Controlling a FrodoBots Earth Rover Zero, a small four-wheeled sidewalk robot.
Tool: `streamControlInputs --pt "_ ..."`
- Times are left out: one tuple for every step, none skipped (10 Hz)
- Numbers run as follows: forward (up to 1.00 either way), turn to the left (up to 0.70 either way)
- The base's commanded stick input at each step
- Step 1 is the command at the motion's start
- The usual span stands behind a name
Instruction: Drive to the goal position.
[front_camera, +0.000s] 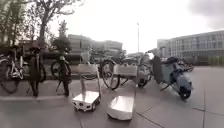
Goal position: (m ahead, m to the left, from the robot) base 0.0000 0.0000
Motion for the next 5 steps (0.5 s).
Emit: streamControlInputs --pt "0.00 -0.45" --pt "0.00 -0.45" --pt "0.00 -0.45" --pt "0.00 -0.45" --pt "0.00 -0.45"
